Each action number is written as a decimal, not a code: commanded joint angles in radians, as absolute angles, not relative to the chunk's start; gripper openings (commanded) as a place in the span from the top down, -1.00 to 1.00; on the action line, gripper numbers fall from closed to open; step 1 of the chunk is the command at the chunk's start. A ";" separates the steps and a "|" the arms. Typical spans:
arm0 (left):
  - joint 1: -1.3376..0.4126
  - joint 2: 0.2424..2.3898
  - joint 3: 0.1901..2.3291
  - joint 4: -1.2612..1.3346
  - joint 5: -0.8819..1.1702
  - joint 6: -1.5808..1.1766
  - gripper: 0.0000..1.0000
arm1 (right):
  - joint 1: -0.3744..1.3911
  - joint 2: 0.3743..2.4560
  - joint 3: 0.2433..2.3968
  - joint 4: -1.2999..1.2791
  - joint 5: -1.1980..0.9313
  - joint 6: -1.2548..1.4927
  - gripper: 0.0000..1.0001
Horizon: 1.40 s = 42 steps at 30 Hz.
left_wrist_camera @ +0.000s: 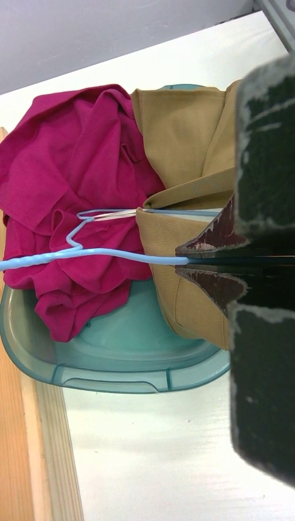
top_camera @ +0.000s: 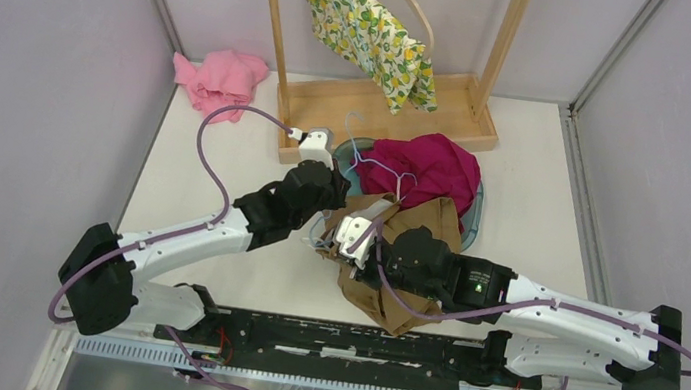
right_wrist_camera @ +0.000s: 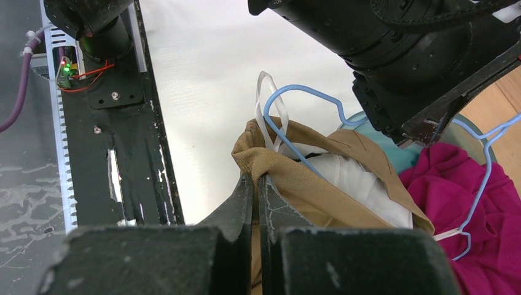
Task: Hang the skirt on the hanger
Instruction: Hang the skirt on the hanger.
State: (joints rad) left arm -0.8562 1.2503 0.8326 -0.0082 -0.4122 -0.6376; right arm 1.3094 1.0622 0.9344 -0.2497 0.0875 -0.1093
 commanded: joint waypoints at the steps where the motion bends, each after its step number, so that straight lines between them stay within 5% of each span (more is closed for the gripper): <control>1: -0.862 1.271 0.858 0.053 -0.441 -0.589 0.94 | 1.337 1.044 0.955 -0.148 0.034 -0.091 0.97; 42: -0.907 1.238 0.791 0.077 -0.495 -0.571 0.94 | 1.319 1.038 0.983 -0.140 0.150 -0.131 0.97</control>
State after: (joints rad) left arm -0.8997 1.2560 0.8101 0.0296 -0.4667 -0.6113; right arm 1.3209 1.0485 0.9188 -0.2440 0.1436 -0.1196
